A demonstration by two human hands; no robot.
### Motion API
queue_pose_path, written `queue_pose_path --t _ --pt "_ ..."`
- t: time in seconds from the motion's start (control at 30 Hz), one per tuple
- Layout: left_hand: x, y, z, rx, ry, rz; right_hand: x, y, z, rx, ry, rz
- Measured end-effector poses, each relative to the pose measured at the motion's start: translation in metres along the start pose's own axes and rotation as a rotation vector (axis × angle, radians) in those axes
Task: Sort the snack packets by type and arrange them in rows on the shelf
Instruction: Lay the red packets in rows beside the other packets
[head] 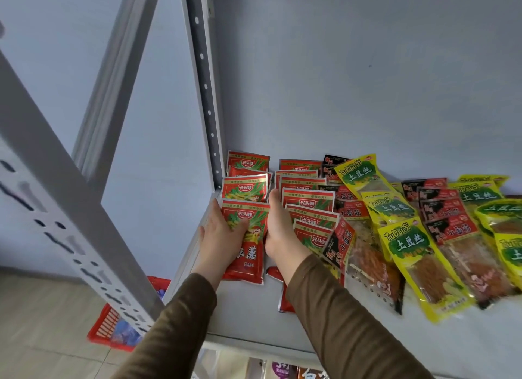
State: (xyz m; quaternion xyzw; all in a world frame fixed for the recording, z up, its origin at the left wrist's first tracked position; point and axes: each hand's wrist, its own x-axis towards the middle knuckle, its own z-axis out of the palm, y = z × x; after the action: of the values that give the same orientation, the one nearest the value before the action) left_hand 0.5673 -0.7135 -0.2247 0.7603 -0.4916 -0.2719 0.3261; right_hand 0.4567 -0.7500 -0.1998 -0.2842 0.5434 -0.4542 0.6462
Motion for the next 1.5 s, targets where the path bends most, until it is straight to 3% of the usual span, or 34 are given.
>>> queue_pose_path --t 0.47,1.0,1.5 --pt "0.009 0.006 -0.017 -0.145 -0.044 -0.002 -0.004 -0.002 0.003 -0.174 0.000 -0.148" --pt "-0.001 -0.009 -0.020 -0.068 -0.032 -0.007 -0.014 0.010 0.007 -0.264 -0.031 -0.276" --pt "0.000 -0.029 -0.013 -0.171 0.014 -0.029 -0.030 0.028 0.001 -0.114 -0.029 -0.080"
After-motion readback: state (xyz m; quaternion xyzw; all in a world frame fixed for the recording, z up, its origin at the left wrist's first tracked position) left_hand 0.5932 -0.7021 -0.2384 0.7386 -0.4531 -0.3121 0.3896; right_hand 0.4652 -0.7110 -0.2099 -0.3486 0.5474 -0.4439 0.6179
